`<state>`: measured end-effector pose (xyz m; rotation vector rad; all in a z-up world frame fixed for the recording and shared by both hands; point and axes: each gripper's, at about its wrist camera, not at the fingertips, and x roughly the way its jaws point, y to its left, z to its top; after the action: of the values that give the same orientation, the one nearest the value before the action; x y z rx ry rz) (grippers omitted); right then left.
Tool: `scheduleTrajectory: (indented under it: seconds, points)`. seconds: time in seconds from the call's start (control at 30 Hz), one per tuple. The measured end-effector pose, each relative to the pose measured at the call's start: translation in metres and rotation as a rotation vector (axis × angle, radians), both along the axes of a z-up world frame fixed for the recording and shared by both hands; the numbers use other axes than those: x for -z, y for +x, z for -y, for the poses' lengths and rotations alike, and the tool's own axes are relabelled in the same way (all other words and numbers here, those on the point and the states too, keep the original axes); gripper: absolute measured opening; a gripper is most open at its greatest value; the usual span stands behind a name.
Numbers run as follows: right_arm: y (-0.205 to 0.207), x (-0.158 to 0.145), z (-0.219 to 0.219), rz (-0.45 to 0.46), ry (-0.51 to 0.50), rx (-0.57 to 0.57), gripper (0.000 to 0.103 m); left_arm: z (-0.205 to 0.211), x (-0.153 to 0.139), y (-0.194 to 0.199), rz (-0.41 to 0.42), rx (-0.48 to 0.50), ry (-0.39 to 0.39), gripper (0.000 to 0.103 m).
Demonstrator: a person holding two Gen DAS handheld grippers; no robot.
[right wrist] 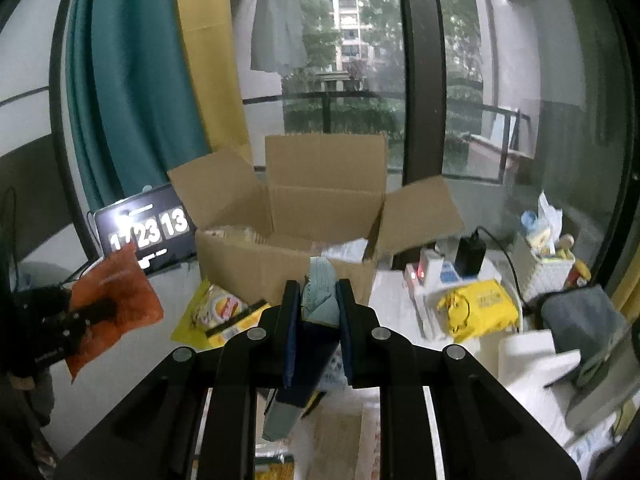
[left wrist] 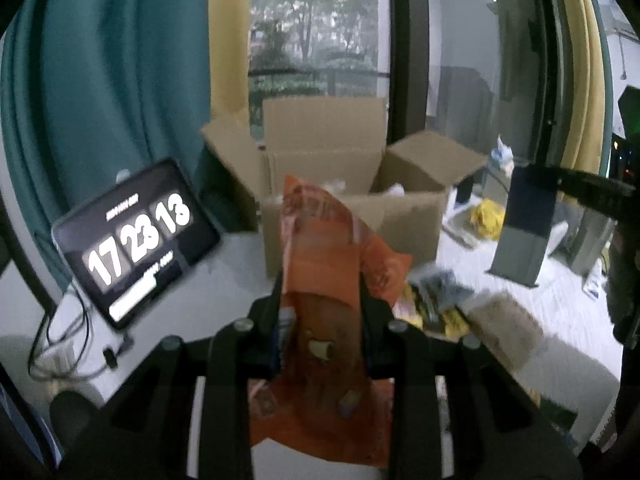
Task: Organize snacks
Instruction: 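Grasp the orange bag with the left tool while the right tool grasps the blue-and-white box, then lower the orange bag and blue-and-white box into the cardboard box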
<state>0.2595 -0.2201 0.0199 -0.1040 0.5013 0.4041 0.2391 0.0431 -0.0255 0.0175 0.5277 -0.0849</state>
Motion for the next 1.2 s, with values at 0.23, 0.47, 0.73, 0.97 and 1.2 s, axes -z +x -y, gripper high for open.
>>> scheduleTrajectory:
  seconds: [0.23,0.47,0.73,0.97,1.2]
  points:
    - [0.031,-0.013,-0.007,0.037,0.01,-0.007,0.019,0.013,-0.022,0.04,0.052,0.045,-0.002,0.03]
    - [0.063,-0.024,-0.016,0.075,0.001,-0.021,0.019,0.026,-0.039,0.085,0.109,0.07,0.043,0.03]
    - [0.105,-0.027,-0.025,0.105,-0.002,-0.018,0.019,0.027,-0.044,0.143,0.135,0.052,0.054,0.03]
    - [0.136,-0.021,-0.033,0.103,-0.008,-0.013,0.019,0.032,-0.032,0.189,0.107,0.062,0.061,0.03]
    - [0.161,-0.009,-0.047,0.087,-0.026,-0.013,0.019,0.033,-0.011,0.23,0.039,0.064,0.049,0.03]
